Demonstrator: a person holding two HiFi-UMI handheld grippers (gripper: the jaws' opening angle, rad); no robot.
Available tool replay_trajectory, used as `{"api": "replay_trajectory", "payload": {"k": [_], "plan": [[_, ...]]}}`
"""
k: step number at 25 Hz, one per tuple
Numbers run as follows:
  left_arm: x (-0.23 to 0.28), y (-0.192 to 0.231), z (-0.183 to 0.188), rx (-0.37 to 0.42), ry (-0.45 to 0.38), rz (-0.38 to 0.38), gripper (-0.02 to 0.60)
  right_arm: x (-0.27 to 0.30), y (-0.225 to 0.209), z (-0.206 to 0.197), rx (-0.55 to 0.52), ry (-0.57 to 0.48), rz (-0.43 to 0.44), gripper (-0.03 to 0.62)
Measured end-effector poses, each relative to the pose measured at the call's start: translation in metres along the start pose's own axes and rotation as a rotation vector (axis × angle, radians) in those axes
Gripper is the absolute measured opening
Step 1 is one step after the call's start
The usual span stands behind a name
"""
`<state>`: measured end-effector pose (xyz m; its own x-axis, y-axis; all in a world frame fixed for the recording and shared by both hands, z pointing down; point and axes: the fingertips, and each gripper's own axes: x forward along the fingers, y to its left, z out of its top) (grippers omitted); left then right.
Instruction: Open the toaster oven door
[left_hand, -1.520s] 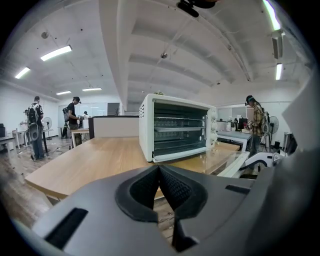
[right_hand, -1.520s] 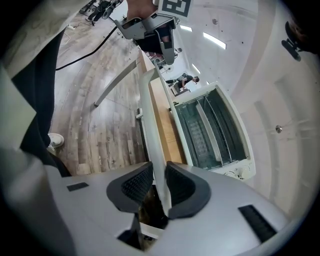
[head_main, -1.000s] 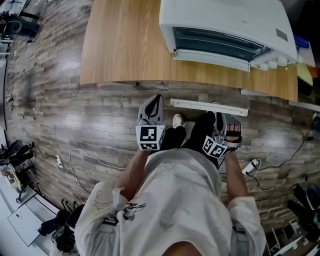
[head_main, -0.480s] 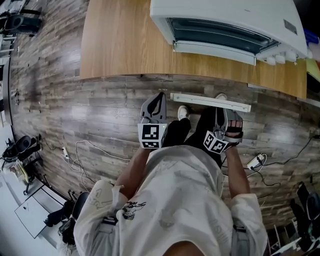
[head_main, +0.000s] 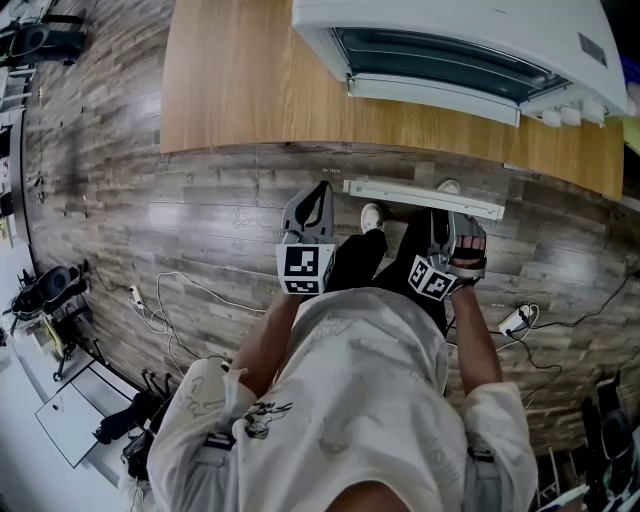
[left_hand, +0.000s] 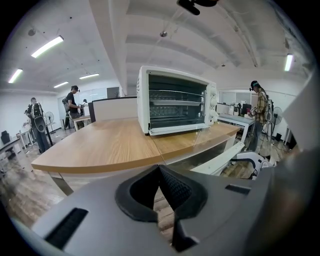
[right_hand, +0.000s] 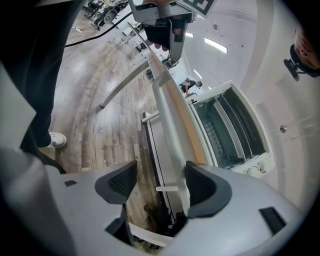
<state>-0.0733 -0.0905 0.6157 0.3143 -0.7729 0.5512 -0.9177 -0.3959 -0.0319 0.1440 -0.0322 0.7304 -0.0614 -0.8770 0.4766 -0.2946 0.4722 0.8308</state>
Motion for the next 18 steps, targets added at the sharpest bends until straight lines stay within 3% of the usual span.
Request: {"api": "replay_trajectory", "payload": {"k": [18], "plan": [[0.002,-0.004,-0.008,0.013,0.024,-0.027,0.014,0.014,0.014,-0.004,-0.001,0.028,-0.026,0.336]]}}
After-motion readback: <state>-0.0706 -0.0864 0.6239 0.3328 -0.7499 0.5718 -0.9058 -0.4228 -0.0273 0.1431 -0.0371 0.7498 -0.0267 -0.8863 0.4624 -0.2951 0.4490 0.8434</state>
